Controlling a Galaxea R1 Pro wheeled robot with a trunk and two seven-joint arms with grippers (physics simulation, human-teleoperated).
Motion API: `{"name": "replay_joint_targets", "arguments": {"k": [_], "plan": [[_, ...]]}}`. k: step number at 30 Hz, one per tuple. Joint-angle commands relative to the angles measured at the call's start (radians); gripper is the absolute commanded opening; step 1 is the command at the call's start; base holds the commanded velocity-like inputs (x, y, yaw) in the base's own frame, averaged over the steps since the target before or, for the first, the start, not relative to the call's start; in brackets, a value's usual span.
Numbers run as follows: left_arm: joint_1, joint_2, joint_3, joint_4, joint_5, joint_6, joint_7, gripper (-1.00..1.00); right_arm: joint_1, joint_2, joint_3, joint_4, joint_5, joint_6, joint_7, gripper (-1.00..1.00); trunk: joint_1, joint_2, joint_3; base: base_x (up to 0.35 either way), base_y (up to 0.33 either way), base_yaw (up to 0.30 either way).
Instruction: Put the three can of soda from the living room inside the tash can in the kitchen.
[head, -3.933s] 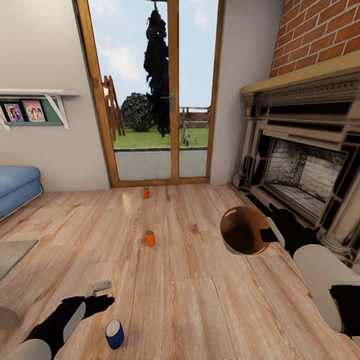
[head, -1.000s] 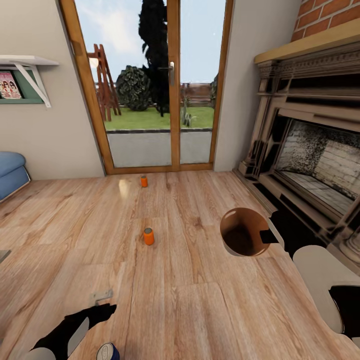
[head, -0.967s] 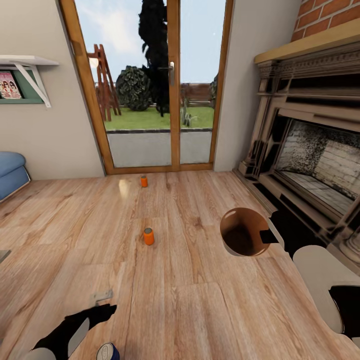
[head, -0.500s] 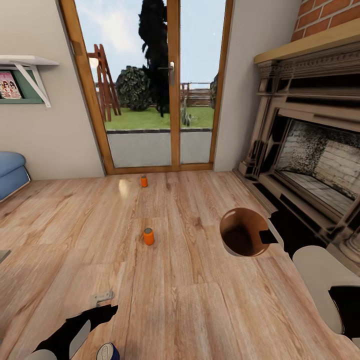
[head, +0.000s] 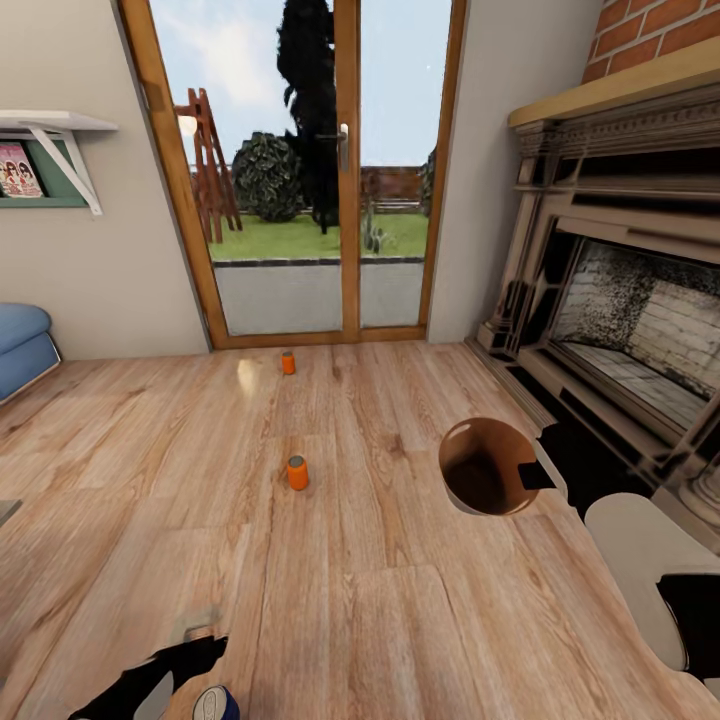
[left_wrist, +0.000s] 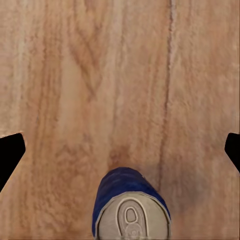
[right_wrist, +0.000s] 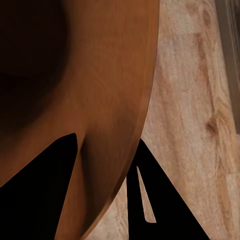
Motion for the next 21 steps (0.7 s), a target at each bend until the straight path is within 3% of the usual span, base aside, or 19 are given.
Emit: {"name": "replay_joint_targets", "arguments": {"k": [1, 11, 18, 21], "plan": [[0.000, 0.000, 0.000, 0.012, 0.000, -0.007, 0.000, 1.00, -0.001, 0.000, 0.000, -0.001, -0.002, 0.000, 0.000, -1.00, 0.000, 0.000, 0.000, 0.000, 0.000, 0.000], [0.046, -0.005, -0.001, 0.063, 0.000, -0.050, 0.000, 1.00, 0.001, 0.000, 0.000, -0.001, -0.002, -0.001, 0.000, -1.00, 0.000, 0.000, 0.000, 0.000, 0.000, 0.000], [0.063, -0.067, -0.002, 0.065, -0.002, -0.060, 0.001, 1.00, 0.004, 0.000, 0.000, -0.001, -0.002, -0.001, 0.000, -1.00, 0.000, 0.000, 0.000, 0.000, 0.000, 0.000], [0.064, -0.083, -0.002, 0.065, -0.004, -0.060, 0.005, 1.00, 0.006, 0.000, 0.000, -0.001, -0.002, -0.002, 0.000, -1.00, 0.000, 0.000, 0.000, 0.000, 0.000, 0.000]]}}
